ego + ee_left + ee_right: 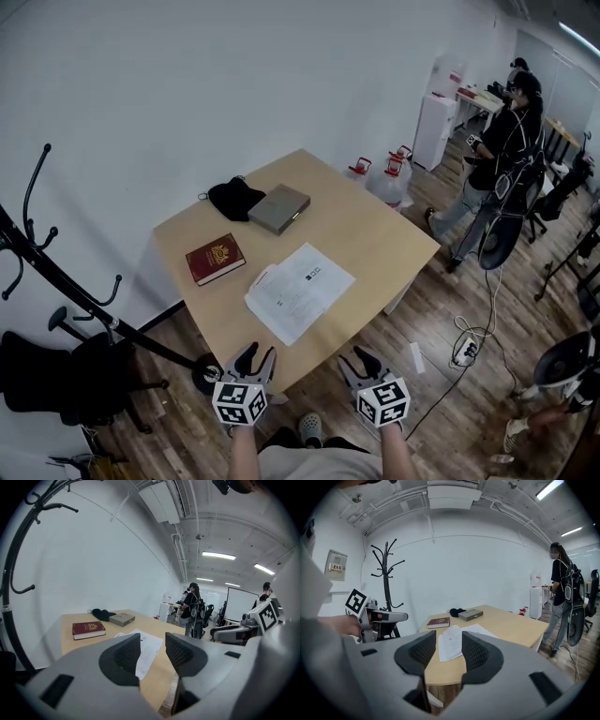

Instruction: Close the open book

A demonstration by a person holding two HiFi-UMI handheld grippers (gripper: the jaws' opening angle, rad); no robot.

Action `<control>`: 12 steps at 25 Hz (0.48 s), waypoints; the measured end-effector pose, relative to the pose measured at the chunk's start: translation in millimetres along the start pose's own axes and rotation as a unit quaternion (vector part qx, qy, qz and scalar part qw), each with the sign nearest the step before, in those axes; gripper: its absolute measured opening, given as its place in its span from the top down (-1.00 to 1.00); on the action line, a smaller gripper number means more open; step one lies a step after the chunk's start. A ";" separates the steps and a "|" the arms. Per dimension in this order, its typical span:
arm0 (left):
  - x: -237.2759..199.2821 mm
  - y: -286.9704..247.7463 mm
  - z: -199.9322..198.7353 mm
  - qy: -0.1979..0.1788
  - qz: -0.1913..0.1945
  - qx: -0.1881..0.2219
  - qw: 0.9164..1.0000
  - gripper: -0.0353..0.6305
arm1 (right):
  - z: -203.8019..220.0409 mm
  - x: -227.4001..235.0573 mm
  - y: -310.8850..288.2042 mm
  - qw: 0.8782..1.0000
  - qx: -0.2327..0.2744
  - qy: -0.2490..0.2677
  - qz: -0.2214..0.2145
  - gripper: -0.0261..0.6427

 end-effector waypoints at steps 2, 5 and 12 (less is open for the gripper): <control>-10.5 -16.8 -4.0 -0.001 0.007 -0.003 1.000 0.37 | -3.2 5.6 -15.3 1.000 0.000 -0.003 0.006 0.39; -25.1 -36.9 -8.3 0.001 0.013 -0.006 1.000 0.37 | -5.8 13.2 -34.0 1.000 -0.004 -0.008 0.013 0.39; -53.9 -69.4 -13.7 0.014 0.023 -0.017 0.999 0.37 | -4.0 27.0 -64.7 0.999 -0.019 -0.023 0.024 0.41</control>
Point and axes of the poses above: the fingertips, and each gripper's own axes: y backward along the fingers, x to its right, z out of its underside, the point moved 9 cm from there along y, backward along the fingers, and after that the axes turned 3 degrees about -z, right-handed, at the moved point
